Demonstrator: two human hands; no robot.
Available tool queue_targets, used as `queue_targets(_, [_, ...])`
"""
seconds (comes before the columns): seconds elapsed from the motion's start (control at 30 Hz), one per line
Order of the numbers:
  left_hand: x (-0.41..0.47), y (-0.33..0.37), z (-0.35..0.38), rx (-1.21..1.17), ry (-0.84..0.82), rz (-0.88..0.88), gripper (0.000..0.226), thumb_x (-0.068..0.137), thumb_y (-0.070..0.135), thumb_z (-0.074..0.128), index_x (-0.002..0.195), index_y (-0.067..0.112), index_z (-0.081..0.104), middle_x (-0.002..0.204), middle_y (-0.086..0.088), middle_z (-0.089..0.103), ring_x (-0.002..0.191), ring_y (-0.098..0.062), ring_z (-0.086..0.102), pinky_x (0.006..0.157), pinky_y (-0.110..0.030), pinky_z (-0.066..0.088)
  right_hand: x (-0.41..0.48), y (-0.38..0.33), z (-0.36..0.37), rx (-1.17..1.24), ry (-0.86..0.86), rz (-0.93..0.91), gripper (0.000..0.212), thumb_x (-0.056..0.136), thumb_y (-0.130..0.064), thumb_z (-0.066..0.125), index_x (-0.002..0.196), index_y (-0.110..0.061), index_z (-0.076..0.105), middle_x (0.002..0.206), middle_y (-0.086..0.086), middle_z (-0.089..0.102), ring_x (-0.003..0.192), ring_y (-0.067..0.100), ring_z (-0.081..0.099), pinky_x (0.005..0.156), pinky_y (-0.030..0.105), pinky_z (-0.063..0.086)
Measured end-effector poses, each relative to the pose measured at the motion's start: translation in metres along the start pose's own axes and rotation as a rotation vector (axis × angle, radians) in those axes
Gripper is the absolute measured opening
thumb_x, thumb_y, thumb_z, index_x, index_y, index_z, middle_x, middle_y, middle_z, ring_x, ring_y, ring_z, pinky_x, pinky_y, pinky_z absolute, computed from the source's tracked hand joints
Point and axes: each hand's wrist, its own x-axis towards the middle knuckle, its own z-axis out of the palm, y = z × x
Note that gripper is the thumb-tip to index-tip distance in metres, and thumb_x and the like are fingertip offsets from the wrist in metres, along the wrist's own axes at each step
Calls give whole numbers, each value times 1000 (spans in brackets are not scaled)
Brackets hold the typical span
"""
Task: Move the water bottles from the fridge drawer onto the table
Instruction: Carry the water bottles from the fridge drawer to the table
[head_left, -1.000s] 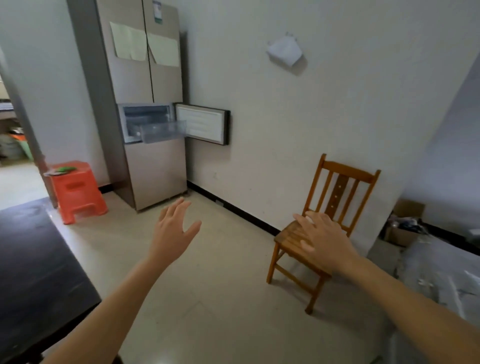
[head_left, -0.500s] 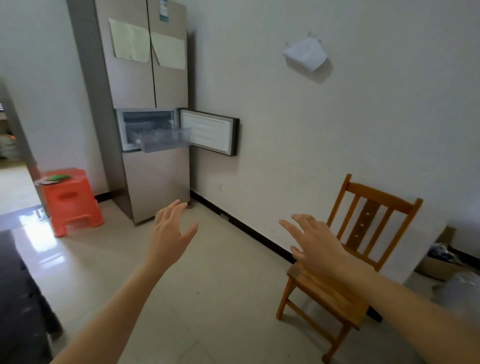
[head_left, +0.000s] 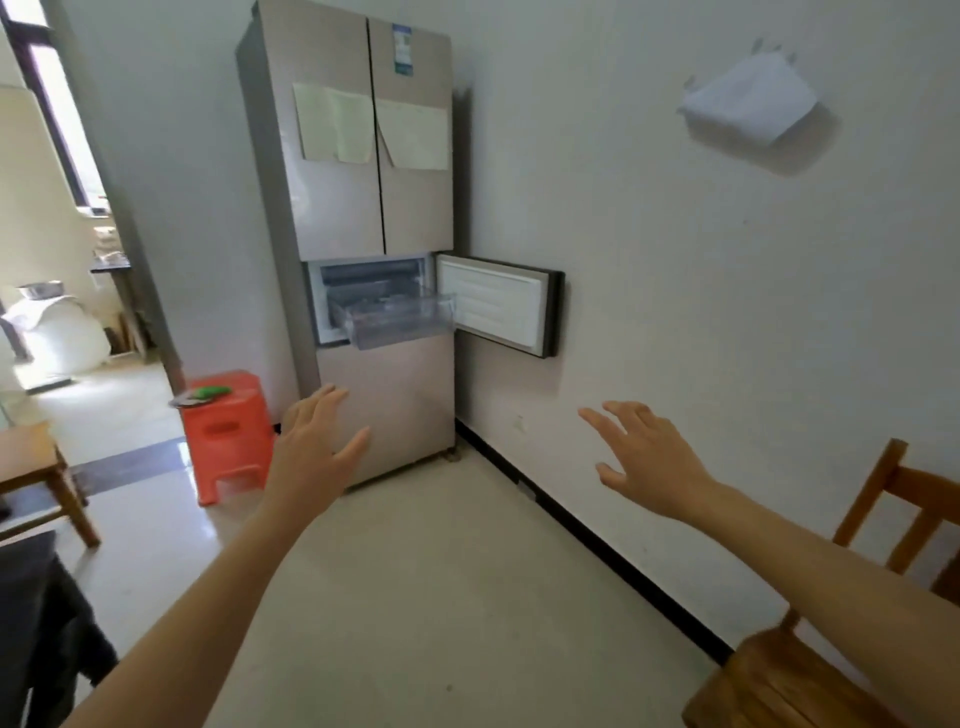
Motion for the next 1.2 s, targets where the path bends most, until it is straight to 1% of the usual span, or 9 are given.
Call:
queue_targets(0.13, [33, -25, 14, -44, 24, -104, 48, 84, 20, 64, 127, 7, 47, 132, -19, 49, 120, -38, 46, 101, -54, 39, 71, 10, 32, 70, 34, -78, 84, 46, -27, 88, 118, -14, 45, 98, 16, 66, 83, 33, 67, 55, 39, 54])
queue_targets(0.3, [68, -62, 43, 12, 76, -187, 50, 85, 21, 64, 130, 8, 46, 133, -17, 49, 120, -35, 48, 99, -51, 41, 150, 7, 90, 133, 51, -141, 86, 45, -28, 88, 119, -15, 46, 96, 14, 66, 77, 31, 67, 51, 36, 53])
queue_targets(0.4, [103, -91, 68, 5, 95, -218, 48, 85, 21, 64, 127, 8, 47, 130, -17, 51, 116, -35, 50, 97, -51, 43, 206, 6, 120, 143, 54, -155, 82, 43, -27, 89, 116, -13, 55, 95, 14, 66, 75, 31, 67, 50, 35, 53])
queue_targets(0.53, [175, -125, 104, 6, 109, -238, 49, 85, 20, 63, 129, 7, 46, 131, -19, 50, 118, -36, 49, 98, -52, 41, 289, 23, 148, 122, 72, -161, 78, 44, -26, 89, 115, -9, 61, 98, 16, 66, 83, 32, 67, 61, 36, 56])
queue_targets(0.6, [217, -138, 119, -37, 129, -245, 49, 86, 19, 62, 131, 6, 45, 133, -18, 49, 121, -37, 47, 101, -53, 40, 331, 37, 150, 135, 94, -138, 75, 60, -28, 82, 128, -11, 53, 116, 18, 59, 105, 33, 61, 78, 39, 53])
queue_targets(0.67, [256, -148, 135, -66, 149, -266, 50, 86, 19, 62, 132, 7, 45, 136, -17, 47, 123, -36, 46, 103, -54, 38, 369, 53, 156, 182, 62, -85, 68, 84, -31, 62, 143, -17, 31, 140, 12, 40, 129, 29, 39, 98, 39, 39])
queue_targets(0.7, [271, -151, 143, -70, 148, -269, 50, 86, 19, 62, 132, 8, 44, 135, -17, 47, 123, -36, 46, 103, -53, 37, 382, 60, 161, 210, 37, -46, 66, 88, -32, 55, 145, -19, 24, 144, 8, 33, 133, 26, 32, 101, 37, 34])
queue_targets(0.97, [370, -181, 237, 52, 9, -176, 50, 82, 17, 67, 127, 4, 51, 134, -19, 49, 126, -34, 42, 106, -45, 33, 451, 121, 246, 349, -98, 160, 67, 88, -30, 54, 146, -21, 21, 142, 3, 35, 130, 22, 33, 102, 34, 33])
queue_targets(1.2, [456, -186, 301, 97, -12, -185, 52, 84, 17, 65, 131, 4, 47, 140, -17, 44, 131, -33, 37, 109, -43, 28, 536, 173, 310, 415, -92, 161, 67, 89, -31, 54, 146, -22, 21, 145, 5, 33, 132, 23, 31, 106, 37, 32])
